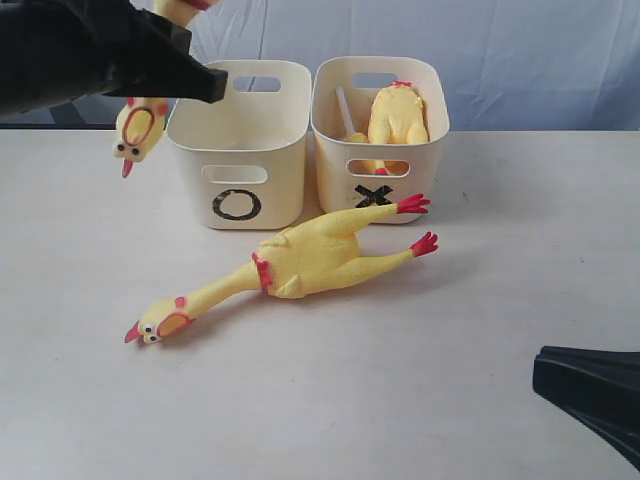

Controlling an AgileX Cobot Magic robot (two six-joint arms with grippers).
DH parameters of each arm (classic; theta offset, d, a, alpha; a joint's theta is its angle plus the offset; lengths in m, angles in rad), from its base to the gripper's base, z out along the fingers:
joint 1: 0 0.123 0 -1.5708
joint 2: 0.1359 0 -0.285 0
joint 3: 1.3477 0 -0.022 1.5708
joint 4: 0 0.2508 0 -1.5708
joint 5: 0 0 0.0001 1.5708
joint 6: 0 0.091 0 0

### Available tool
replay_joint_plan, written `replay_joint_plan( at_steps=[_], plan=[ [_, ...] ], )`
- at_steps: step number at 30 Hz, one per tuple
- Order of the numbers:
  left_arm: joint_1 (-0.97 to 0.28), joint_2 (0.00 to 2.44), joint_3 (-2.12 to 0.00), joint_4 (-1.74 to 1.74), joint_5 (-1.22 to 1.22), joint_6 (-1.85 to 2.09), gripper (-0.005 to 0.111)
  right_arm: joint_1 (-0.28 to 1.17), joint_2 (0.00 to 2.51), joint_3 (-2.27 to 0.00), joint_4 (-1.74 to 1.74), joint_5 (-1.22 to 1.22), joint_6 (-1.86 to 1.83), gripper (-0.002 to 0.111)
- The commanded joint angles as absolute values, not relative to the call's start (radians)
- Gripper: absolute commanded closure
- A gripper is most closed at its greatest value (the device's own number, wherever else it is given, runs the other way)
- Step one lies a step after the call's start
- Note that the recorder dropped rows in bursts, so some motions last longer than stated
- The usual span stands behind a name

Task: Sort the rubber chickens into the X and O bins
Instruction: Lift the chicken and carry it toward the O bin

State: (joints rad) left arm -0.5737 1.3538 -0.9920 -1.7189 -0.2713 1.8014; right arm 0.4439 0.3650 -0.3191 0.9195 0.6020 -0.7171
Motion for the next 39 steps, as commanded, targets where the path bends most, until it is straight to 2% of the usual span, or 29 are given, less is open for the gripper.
replay_joint_plan(
  at_steps=[1, 8, 24, 32, 36, 39],
  plan=[
    [-0.581, 1.340, -1.027, -1.744, -0.323, 1.851, 0.107, 0.439, 0.359, -0.314, 0.926, 0.597, -0.720, 0.109],
    [-0.581, 1.340, -1.027, -1.744, -0.354, 1.930, 0.107, 0.439, 0.359, -0.314, 0.928, 0.595, -0.720, 0.109],
    [-0.581, 1.344, -1.027, -1.738, -0.161, 1.930, 0.107, 0.439, 0.359, -0.314, 0.928, 0.595, -0.720, 0.109],
    [-0.581, 1.344, -1.027, -1.485, -0.134, 2.007, 0.107, 0.439, 0.359, -0.314, 0.928, 0.595, -0.720, 0.109],
    [-0.572, 1.344, -1.016, -1.221, -0.156, 1.651, 0.107, 0.439, 0.359, -0.314, 0.928, 0.595, -0.720, 0.109],
    [-0.539, 1.344, -1.016, -0.876, -0.106, 1.126, 0.107, 0.439, 0.359, -0.314, 0.928, 0.595, -0.720, 0.109]
  ],
)
